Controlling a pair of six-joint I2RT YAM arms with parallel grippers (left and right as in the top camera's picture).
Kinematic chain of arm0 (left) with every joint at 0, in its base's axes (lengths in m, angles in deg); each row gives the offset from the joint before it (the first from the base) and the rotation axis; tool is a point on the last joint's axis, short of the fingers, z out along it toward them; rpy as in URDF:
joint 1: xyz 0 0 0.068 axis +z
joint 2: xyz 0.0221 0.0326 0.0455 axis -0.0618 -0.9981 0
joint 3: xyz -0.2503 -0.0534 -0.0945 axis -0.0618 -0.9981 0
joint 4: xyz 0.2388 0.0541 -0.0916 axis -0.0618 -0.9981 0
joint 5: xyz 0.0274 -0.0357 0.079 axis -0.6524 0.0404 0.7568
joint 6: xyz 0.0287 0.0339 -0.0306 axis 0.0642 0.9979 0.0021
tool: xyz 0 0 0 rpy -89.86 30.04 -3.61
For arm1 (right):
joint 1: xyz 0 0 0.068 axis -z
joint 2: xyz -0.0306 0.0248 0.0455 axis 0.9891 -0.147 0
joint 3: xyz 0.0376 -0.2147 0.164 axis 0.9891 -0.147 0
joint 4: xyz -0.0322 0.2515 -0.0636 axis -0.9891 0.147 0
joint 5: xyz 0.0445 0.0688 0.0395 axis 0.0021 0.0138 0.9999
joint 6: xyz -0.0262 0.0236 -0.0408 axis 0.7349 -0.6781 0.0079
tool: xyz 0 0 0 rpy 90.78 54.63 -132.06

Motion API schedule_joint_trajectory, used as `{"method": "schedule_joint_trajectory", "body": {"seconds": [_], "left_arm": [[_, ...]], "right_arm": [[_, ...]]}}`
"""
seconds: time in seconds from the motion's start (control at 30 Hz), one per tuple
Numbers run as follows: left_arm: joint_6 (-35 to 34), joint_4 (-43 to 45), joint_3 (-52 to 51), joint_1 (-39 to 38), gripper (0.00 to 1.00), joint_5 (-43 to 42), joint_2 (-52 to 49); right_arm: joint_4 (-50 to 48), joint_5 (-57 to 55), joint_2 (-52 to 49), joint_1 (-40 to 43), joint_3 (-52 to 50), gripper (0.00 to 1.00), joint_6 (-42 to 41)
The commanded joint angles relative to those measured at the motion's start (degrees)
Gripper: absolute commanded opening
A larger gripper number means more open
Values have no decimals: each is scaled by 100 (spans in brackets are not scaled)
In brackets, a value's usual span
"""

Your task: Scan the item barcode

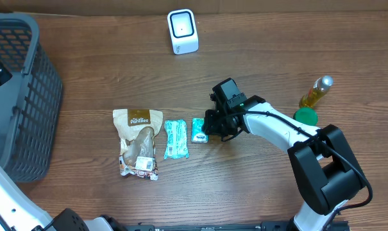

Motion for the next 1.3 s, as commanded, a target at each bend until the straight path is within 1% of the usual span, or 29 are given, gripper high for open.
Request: {"method": "schedule_joint_trajectory", "body": {"seconds": [0.0,0.07,0.17,0.2,0.37,0.43,0.47,0.53,0.63,0.8,0.93,1.07,1.13,1.17,1.27], "left_arm": [[-35,20,-33,-11,99,-66,-24],[-35,17,-33,-11,100,-66,-24],[-35,17,-33,-11,99,-66,-24],[-35,20,-33,-11,100,-66,-24],[-35,20,-33,-11,100,-66,-24],[-35,17,-33,-11,100,-66,-24],[-35,20,-33,-11,100,-66,-24],[-35,20,-33,-11,100,-66,-24],[-35,20,-33,-11,100,-66,-24],[-35,20,-33,-11,100,-66,-24],[-35,17,-33,-11,100,-66,-24],[-35,17,-33,-11,100,-66,-24],[-35,17,-33,-11,100,-66,-24],[-35,20,-33,-11,100,-66,-24],[-35,20,-33,-11,100,-66,-24]], "right_arm": [[17,0,173,37,-7,15,33],[20,-74,164,22,-48,14,31],[17,-400,164,-7,-140,4,28],[9,-411,164,-4,-164,4,28],[-81,-404,164,-4,-249,4,7],[-170,-402,164,-7,-308,12,7],[-203,-402,164,-4,-334,15,7],[-210,-402,164,-4,-341,15,7],[-214,-404,164,-4,-341,13,7],[-216,-413,164,-4,-341,4,7],[-107,-306,164,-4,-339,4,-101],[-87,575,192,256,-321,4,-11],[-203,1412,284,529,-317,4,426],[-269,2004,345,691,-317,4,717],[-352,3576,503,1075,-317,4,1252]]}}
